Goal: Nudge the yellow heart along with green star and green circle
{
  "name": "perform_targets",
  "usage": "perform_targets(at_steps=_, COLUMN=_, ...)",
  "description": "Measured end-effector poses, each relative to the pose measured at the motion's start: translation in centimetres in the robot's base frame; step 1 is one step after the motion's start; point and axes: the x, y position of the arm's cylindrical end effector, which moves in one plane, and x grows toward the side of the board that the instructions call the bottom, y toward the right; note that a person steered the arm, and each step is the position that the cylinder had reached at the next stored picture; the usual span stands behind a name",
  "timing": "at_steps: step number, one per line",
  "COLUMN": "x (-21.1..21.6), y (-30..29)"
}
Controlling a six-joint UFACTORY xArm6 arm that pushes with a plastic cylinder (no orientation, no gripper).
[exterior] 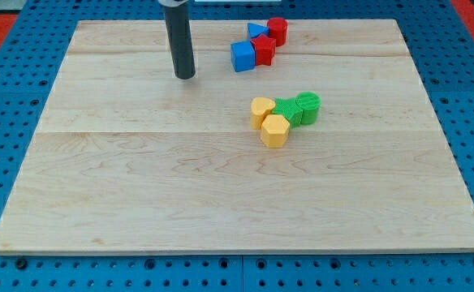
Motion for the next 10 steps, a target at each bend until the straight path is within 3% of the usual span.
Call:
perform_targets(at_steps=3, x=6.1, y=-4.7)
perform_targets(at_steps=5, x=8.3, y=-2.3)
perform_targets(at_steps=10, x=8.3, y=7.7)
